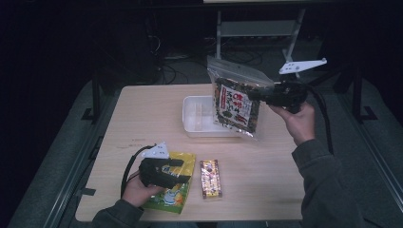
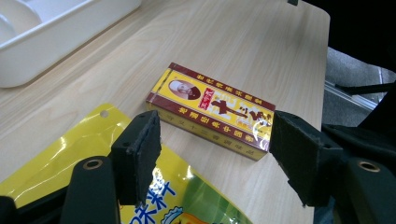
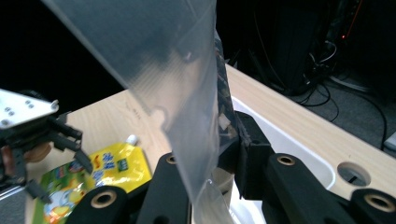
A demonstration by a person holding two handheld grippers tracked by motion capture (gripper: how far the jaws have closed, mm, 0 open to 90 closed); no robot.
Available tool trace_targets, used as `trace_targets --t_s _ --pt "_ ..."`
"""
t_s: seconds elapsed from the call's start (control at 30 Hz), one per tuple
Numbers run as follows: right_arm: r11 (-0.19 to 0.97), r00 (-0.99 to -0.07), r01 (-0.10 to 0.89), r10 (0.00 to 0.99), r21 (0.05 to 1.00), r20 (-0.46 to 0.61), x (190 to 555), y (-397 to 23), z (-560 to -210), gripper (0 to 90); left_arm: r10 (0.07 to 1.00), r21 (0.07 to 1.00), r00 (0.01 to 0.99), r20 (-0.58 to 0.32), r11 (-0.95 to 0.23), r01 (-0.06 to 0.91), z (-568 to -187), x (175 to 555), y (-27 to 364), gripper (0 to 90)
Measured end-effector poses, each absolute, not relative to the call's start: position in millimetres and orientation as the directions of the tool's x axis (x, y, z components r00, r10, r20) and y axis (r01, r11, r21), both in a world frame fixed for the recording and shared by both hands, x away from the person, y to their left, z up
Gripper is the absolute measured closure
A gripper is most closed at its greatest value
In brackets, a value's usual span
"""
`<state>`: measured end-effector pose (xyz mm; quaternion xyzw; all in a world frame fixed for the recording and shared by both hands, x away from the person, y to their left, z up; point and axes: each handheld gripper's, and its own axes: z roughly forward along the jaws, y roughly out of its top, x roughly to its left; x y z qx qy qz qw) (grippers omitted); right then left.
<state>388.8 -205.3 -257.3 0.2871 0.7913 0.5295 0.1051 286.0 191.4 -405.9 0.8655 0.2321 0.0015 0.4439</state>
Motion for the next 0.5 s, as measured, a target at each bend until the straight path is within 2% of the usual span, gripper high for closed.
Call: trace_targets --t_s 0.5 --pt "0.297 -0.794 0.313 0.603 0.902 0.077 437.1 -178.4 -254.6 76.8 0.408 0.763 0.888 -0.214 -0.498 0.412 -409.6 291.1 194.1 30.8"
